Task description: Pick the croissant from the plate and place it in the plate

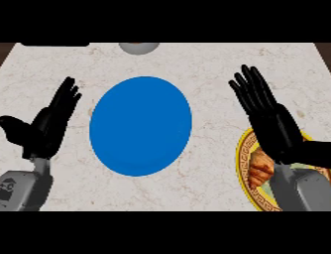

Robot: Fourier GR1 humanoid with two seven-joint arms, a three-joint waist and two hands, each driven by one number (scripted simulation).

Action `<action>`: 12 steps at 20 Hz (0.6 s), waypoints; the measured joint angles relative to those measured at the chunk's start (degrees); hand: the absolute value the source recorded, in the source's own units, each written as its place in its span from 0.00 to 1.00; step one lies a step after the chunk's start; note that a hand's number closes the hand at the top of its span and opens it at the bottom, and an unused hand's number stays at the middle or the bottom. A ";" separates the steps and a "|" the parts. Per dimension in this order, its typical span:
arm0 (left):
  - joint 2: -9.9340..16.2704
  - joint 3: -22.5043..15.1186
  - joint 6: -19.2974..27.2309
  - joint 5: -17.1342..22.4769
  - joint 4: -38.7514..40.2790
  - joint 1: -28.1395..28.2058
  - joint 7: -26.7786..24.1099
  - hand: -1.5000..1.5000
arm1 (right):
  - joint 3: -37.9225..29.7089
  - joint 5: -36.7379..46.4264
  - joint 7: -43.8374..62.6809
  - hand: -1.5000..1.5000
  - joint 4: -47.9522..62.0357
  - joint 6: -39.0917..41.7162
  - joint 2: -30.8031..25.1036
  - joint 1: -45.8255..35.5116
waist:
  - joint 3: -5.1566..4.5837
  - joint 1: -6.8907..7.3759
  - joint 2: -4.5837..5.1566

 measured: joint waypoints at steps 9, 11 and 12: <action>-1.70 -0.90 1.72 -0.36 4.87 7.96 3.27 0.50 | -11.59 20.65 10.60 0.00 6.35 -14.42 -21.64 2.43 | -1.17 -3.61 0.37; -2.39 -1.20 1.56 0.15 5.43 9.28 3.84 0.50 | -14.26 26.27 12.48 0.00 7.62 -20.62 -24.48 3.86 | -0.93 -3.83 0.10; -2.82 -1.60 1.59 0.22 5.31 10.07 4.12 0.50 | -15.18 28.77 13.61 0.00 7.51 -23.65 -25.20 4.77 | -0.80 -3.69 -0.10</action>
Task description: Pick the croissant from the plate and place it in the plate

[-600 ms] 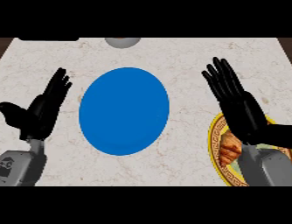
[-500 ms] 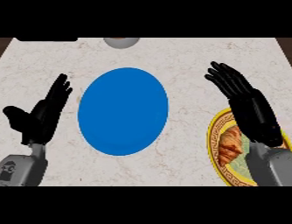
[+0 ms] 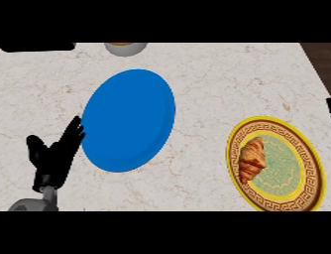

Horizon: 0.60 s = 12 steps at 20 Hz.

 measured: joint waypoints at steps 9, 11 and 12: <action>-1.89 -2.32 0.26 -0.98 -2.73 2.30 2.66 0.50 | 2.68 18.02 19.63 0.00 -19.71 -8.22 -0.69 11.87 | 0.55 1.97 -0.37; -2.23 -2.44 0.36 -1.06 -2.78 2.00 2.94 0.50 | 3.84 19.38 24.98 0.00 -22.50 -3.80 -3.12 13.03 | 0.53 2.10 -0.36; -2.35 -2.87 0.52 -1.39 -3.24 2.10 3.20 0.50 | 4.91 19.96 27.88 0.00 -23.44 -1.33 -4.14 13.09 | 0.51 2.39 -0.34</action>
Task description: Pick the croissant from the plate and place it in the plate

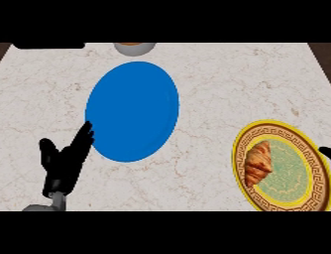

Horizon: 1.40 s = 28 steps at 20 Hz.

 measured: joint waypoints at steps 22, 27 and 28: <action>-0.68 0.07 -1.38 -0.79 -1.44 1.00 1.19 0.50 | 21.00 6.60 30.92 0.00 4.27 27.65 6.85 -16.52 | 0.12 1.49 0.31; -1.09 0.37 -0.80 -1.38 -1.80 -0.05 2.49 0.50 | 21.83 8.38 30.52 0.00 8.50 28.07 11.91 -16.26 | 0.15 1.16 0.29; -1.35 0.12 -0.65 -1.68 -2.13 0.51 2.33 0.50 | 22.27 9.28 30.49 0.00 8.92 27.87 13.18 -15.78 | 0.16 1.11 0.28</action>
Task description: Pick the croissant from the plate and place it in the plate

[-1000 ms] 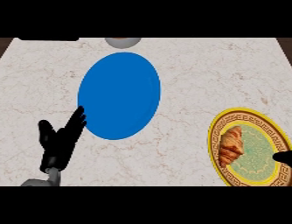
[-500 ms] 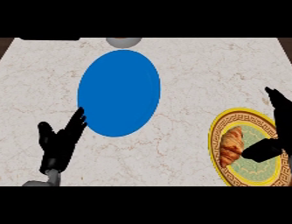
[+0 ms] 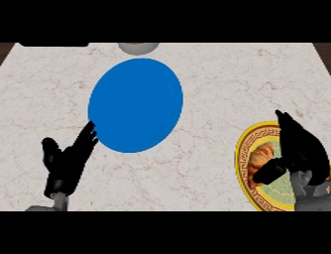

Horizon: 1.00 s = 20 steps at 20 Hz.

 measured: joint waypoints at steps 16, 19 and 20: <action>-1.46 0.41 -1.08 -1.15 -0.09 1.14 -0.14 0.50 | -1.18 11.34 -1.25 0.00 10.47 1.64 9.25 -0.12 | 0.00 -0.18 -0.02; -1.55 1.14 -1.32 -1.30 0.63 0.58 -0.60 0.50 | -2.14 12.62 -2.27 0.00 11.88 1.98 9.86 1.05 | 0.00 -0.29 -0.01; -1.65 1.54 -1.62 -1.10 1.20 0.19 -0.79 0.50 | -2.89 12.76 -2.63 0.00 12.61 2.30 10.13 0.63 | 0.01 -0.29 0.00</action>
